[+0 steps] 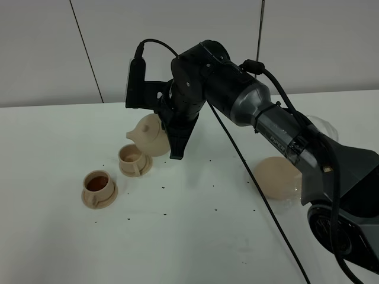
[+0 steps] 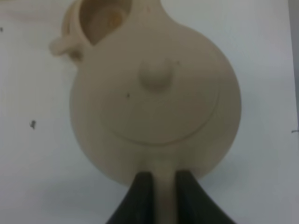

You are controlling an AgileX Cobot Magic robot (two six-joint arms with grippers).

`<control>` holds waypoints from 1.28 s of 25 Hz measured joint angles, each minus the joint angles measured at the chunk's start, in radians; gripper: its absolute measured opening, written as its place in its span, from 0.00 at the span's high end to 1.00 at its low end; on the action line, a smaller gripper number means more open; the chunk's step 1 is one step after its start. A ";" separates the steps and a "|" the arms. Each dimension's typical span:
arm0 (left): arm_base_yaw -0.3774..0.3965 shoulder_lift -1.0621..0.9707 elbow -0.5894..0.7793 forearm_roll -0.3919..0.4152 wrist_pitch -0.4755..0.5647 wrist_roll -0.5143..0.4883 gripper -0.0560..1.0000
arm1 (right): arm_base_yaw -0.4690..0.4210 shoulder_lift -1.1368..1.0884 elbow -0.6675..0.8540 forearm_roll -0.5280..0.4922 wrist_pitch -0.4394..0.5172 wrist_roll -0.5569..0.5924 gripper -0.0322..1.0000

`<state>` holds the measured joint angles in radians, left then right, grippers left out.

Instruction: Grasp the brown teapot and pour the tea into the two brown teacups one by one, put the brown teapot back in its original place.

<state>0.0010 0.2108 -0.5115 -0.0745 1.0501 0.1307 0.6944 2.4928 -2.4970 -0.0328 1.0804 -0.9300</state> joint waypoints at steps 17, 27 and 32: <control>0.000 0.000 0.000 0.000 0.000 0.000 0.69 | 0.052 0.000 0.000 -0.125 0.034 0.035 0.88; 0.000 0.000 0.000 0.000 0.000 0.000 0.69 | 0.093 0.000 0.000 -0.188 0.030 0.042 0.88; 0.000 0.000 0.000 0.000 0.000 0.000 0.69 | 0.102 0.000 0.000 -0.207 0.018 0.042 0.88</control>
<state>0.0010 0.2108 -0.5115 -0.0745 1.0501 0.1307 0.7966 2.4928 -2.4970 -0.2402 1.0984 -0.8882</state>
